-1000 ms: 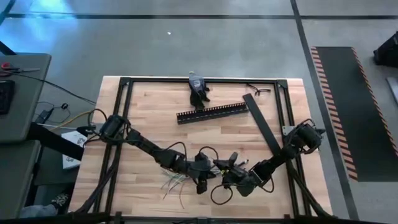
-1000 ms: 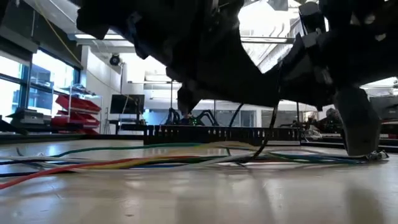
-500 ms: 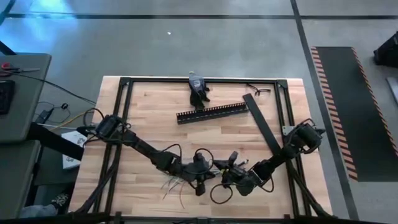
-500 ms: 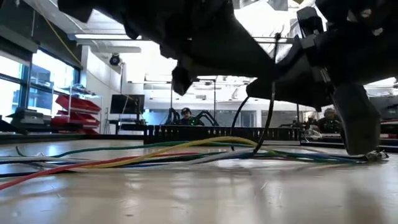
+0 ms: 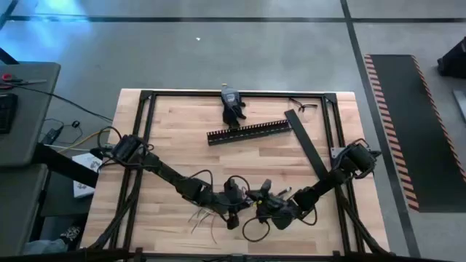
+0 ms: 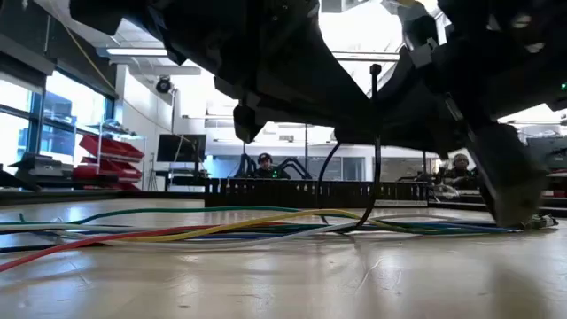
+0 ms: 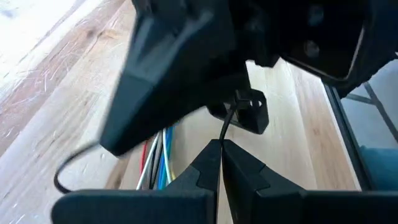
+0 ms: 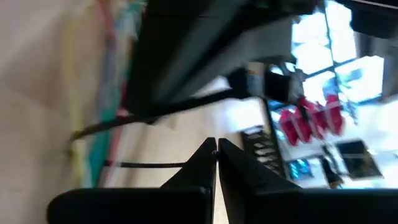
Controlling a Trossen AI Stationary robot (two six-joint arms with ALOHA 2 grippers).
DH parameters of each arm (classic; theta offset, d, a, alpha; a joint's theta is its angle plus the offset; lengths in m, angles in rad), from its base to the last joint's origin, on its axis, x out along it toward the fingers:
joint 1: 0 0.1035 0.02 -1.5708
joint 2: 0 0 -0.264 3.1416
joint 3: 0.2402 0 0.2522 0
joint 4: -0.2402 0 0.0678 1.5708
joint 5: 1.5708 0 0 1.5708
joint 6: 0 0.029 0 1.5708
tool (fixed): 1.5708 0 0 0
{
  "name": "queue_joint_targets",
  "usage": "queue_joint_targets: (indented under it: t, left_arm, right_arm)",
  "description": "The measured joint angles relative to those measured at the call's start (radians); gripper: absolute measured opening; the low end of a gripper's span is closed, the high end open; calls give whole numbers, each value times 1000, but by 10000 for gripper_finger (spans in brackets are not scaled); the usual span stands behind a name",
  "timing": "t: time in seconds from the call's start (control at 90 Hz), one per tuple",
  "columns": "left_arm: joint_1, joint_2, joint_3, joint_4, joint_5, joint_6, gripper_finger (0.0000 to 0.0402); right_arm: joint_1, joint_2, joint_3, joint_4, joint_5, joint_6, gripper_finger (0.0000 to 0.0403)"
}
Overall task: Ziptie cables
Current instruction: Wrap the colored loose cables with the black zip tie
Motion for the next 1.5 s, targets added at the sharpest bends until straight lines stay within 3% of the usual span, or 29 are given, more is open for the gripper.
queue_joint_targets:
  t: [0.133, 0.311, 0.767, 0.922, 1.078, 1.311, 1.5]
  left_arm:
    - [-11, 0, 0, -17, -4, -3, 0]
    - [-25, -9, 0, -65, -13, -4, 0]
    - [-52, -46, 0, -167, -68, 5, 0]
    - [-53, -46, 0, -347, -152, -119, 6]
    - [-42, -41, -1, -355, -262, -93, 44]
    - [31, 14, 0, -179, -198, 88, 144]
    - [43, 22, 0, -197, -296, 113, 176]
  right_arm:
    - [-44, -18, 105, -276, -163, 207, 0]
    - [-103, -18, 219, -533, -254, 374, 0]
    - [-185, -44, 241, -597, -309, 407, 0]
    - [-178, -64, 241, -631, -307, 424, 0]
    - [-178, -120, 241, -704, -295, 471, 0]
    - [-174, -149, 241, -712, -291, 469, 0]
    - [-154, -149, 210, -703, -277, 488, 0]
